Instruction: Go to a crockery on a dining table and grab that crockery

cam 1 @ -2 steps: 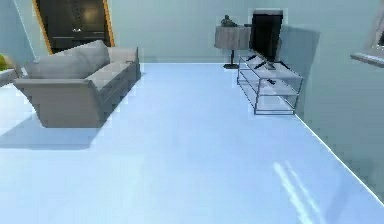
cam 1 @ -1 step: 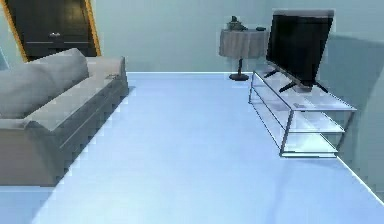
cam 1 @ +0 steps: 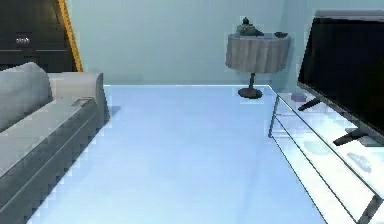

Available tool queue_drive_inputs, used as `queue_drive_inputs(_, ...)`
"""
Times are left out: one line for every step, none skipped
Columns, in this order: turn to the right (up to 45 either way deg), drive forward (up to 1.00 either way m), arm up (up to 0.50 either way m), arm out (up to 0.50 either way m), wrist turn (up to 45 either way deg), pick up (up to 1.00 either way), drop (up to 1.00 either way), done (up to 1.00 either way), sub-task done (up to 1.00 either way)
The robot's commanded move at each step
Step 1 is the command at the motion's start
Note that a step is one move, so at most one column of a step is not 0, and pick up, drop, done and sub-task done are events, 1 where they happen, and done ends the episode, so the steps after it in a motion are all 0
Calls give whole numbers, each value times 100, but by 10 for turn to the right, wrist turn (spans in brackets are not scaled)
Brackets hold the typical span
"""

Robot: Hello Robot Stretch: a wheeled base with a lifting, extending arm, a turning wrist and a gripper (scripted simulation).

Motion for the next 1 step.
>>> queue_drive_inputs(30, 0, 0, 0, 0, 0, 0, 0, 0)
